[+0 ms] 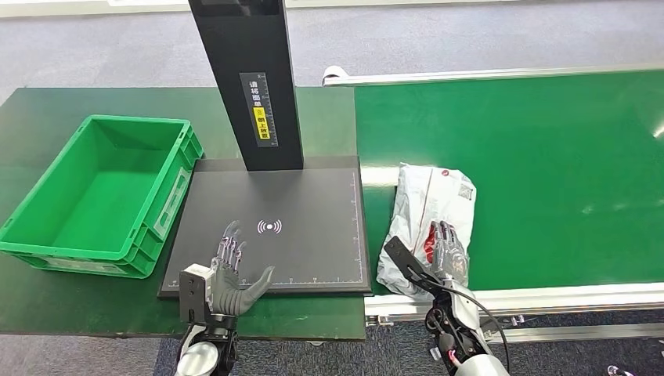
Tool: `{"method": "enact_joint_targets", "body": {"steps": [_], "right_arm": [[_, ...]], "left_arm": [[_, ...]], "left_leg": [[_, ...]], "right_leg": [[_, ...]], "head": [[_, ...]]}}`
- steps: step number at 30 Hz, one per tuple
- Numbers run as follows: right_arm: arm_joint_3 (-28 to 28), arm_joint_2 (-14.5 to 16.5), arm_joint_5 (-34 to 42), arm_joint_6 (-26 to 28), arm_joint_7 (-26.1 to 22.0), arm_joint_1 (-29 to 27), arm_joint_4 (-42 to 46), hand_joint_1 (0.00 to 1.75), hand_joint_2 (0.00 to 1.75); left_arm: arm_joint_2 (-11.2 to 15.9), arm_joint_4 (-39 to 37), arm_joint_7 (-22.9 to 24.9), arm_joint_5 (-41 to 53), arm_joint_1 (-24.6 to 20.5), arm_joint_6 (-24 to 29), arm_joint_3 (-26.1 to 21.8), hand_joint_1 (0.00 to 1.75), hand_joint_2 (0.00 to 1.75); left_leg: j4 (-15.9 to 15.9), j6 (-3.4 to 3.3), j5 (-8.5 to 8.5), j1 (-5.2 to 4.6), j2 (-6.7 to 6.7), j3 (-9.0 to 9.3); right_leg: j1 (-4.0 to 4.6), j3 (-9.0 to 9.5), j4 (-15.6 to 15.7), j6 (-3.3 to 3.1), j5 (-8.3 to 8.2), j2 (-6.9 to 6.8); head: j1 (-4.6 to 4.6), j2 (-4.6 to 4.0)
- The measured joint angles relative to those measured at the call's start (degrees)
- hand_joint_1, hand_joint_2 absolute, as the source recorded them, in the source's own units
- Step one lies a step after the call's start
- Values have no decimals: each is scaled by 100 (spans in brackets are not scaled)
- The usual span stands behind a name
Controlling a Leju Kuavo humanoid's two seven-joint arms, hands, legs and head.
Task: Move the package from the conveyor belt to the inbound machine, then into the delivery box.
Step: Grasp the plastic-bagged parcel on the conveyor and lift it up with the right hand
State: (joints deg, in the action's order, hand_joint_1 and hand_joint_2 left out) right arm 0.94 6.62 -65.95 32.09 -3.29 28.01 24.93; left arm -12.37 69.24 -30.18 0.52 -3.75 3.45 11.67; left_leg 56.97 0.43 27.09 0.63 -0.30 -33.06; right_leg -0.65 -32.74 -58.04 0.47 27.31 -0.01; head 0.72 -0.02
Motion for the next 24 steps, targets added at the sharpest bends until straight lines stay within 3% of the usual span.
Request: {"method": "enact_joint_targets", "body": {"steps": [8,12,24], "right_arm": [[13,40,3,-21,-1,39,-100,3,175],[13,64,-1,-54,-3,44,-140,175,175],[16,90,57,-171,-129,97,-185,175,175]], "left_arm": [[-2,-4,20,3,-19,14,0,0,175],[-2,-7,34,7,-33,15,0,0,175],[1,-13,45,9,-32,19,-3,0,175]], "left_leg": [[0,0,0,0,0,3],[0,0,0,0,0,4],[0,0,0,0,0,16]], "right_leg": [[0,4,0,0,0,0],[0,6,0,0,0,-1],[-1,18,0,1,1,-1]], "head": [[1,0],[1,1],[1,0]]}}
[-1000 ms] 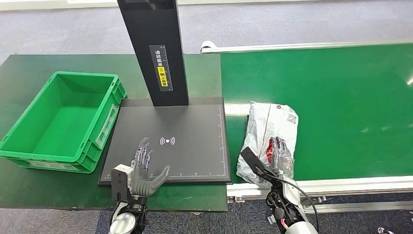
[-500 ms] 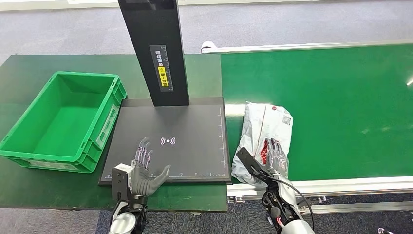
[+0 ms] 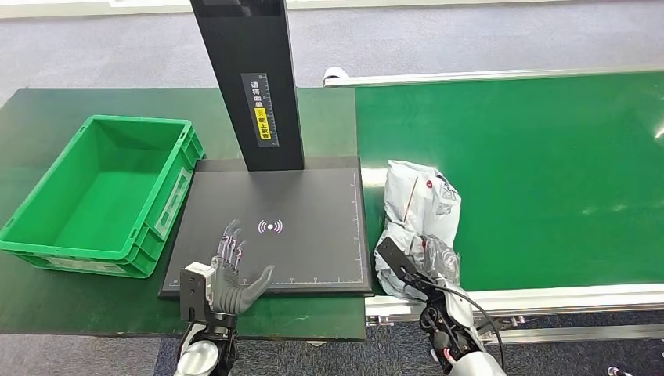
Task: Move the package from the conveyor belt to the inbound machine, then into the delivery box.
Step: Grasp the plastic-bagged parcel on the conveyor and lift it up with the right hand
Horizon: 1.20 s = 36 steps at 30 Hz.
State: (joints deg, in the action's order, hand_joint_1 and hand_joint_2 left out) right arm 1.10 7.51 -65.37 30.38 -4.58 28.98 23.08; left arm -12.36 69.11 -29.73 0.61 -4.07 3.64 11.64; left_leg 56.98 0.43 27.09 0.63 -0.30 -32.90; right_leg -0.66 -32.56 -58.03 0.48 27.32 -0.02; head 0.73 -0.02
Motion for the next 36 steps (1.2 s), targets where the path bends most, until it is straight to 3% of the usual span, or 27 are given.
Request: {"method": "enact_joint_targets", "body": {"steps": [11,15,18,23,32,36], "right_arm": [[8,-1,39,66,-93,21,2,175,175],[13,30,217,284,-446,-84,138,175,175],[-36,81,316,363,-646,-502,921,175,175],[-266,102,323,24,-354,-1213,2707,175,175],[-428,90,345,211,-404,-1586,3744,175,175],[-527,-39,153,444,-444,-1953,4879,175,175]], "left_arm": [[15,-22,-7,-8,7,28,-13,0,175],[19,-20,-21,-11,28,96,-26,0,175],[25,-4,-34,-11,107,170,-49,0,175],[42,41,-42,-9,233,234,-104,0,175],[45,66,-73,-2,277,243,-159,0,175],[45,66,-202,23,348,296,-198,0,175]], "left_leg": [[0,0,1,0,0,-1],[0,0,0,0,4,-4],[0,0,1,0,8,-8],[-2,2,3,0,6,-21],[-1,0,1,0,7,-21],[0,1,3,0,10,-28]], "right_leg": [[0,0,0,0,1,0],[0,0,-1,1,1,-1],[0,-5,-1,1,1,-1],[1,-20,-1,-1,3,-1],[0,-20,-1,0,2,-1],[0,-26,-1,1,4,-1]], "head": [[-1,1],[1,0],[-1,-1],[-1,-1],[1,1],[0,1]]}}
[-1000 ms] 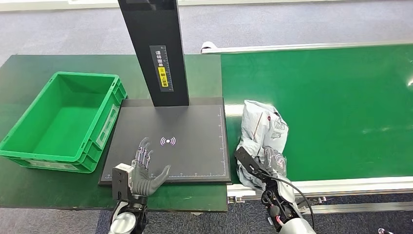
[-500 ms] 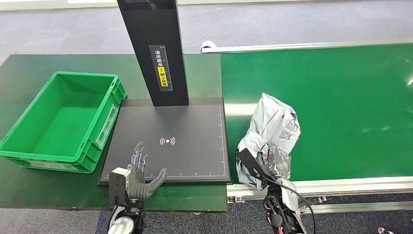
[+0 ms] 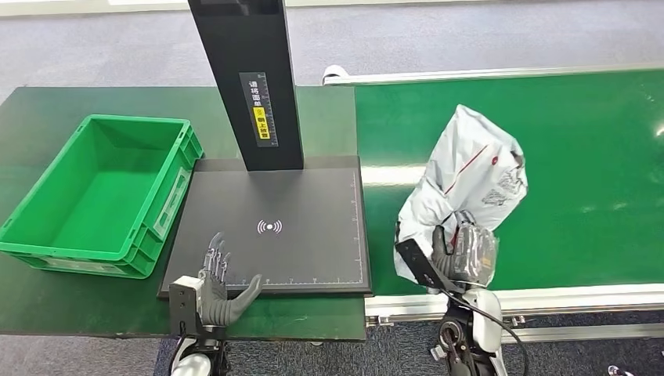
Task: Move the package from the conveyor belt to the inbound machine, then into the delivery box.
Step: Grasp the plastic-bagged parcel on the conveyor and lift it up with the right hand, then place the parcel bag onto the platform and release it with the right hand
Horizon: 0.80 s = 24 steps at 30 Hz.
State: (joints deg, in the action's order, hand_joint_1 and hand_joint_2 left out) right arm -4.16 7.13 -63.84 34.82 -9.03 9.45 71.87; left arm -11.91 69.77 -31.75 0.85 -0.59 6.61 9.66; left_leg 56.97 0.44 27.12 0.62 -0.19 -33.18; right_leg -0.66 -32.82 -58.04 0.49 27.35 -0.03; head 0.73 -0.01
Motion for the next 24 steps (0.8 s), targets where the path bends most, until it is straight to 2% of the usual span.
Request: {"method": "enact_joint_targets", "body": {"steps": [5,11,14,17,24], "right_arm": [[-120,-288,267,-209,-72,-126,1188,175,175],[-499,-443,967,-621,-411,378,1211,175,175],[-727,-438,1414,-1085,-534,772,836,175,175],[-999,-293,1889,-1485,-660,1222,150,175,175],[-1502,137,2505,-1751,-874,1809,-1309,175,175]], "left_arm": [[0,10,-140,62,73,5,-37,0,175],[4,10,-190,94,42,4,-64,0,175],[23,9,-231,102,-56,68,-105,0,175],[64,11,-254,103,-255,184,-235,0,175],[178,147,-220,135,-451,266,-676,0,175]], "left_leg": [[-1,0,2,0,-11,-6],[-1,-1,-8,1,-10,0],[-2,-1,-10,1,-15,0],[-2,0,-15,3,-14,2],[-2,1,-17,7,-12,-4]], "right_leg": [[0,-2,0,0,0,2],[1,4,-1,-2,-5,1],[4,4,-3,-7,-10,3],[6,4,-4,-8,-11,2],[10,-1,-5,-8,-9,1]], "head": [[1,-1],[0,-1],[1,-1],[0,-1],[-1,-1]]}}
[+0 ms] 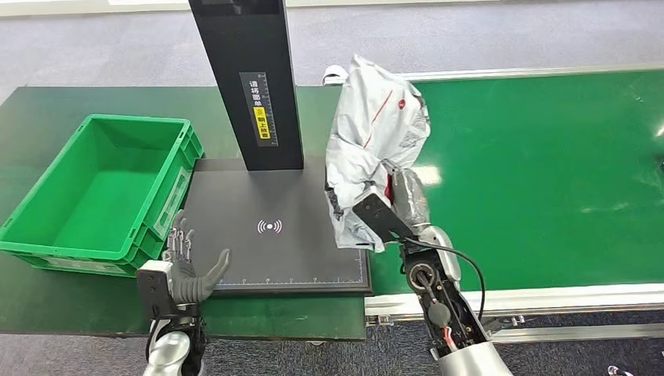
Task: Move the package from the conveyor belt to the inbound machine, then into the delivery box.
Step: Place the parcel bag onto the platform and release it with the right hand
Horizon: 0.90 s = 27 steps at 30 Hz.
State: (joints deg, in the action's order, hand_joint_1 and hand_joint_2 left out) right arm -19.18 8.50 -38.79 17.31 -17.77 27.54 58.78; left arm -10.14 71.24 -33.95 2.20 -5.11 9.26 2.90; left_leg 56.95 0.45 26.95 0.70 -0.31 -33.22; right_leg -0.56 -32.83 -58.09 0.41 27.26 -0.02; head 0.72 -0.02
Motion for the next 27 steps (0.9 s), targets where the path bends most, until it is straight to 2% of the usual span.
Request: {"method": "enact_joint_targets", "body": {"steps": [7,20,24,27], "right_arm": [[-287,162,56,-89,-35,82,-574,175,175],[-556,159,56,-103,-24,24,-635,175,175],[-590,155,49,-125,3,13,-626,0,175],[-665,135,49,-181,119,-29,-507,0,175]], "left_arm": [[37,140,5,98,26,68,-144,0,175],[37,269,20,141,110,45,-159,0,175],[33,285,43,155,113,32,-162,0,175],[14,332,114,205,138,-10,-165,0,175]], "left_leg": [[0,-1,1,-2,5,-6],[0,0,1,-1,5,-4],[1,-1,1,-1,5,-4],[1,0,1,-1,5,-4]], "right_leg": [[-2,-4,3,1,0,0],[-1,-5,3,0,0,0],[-1,-5,3,0,0,0],[-1,-5,3,0,0,0]], "head": [[2,1],[2,2],[2,0],[1,0]]}}
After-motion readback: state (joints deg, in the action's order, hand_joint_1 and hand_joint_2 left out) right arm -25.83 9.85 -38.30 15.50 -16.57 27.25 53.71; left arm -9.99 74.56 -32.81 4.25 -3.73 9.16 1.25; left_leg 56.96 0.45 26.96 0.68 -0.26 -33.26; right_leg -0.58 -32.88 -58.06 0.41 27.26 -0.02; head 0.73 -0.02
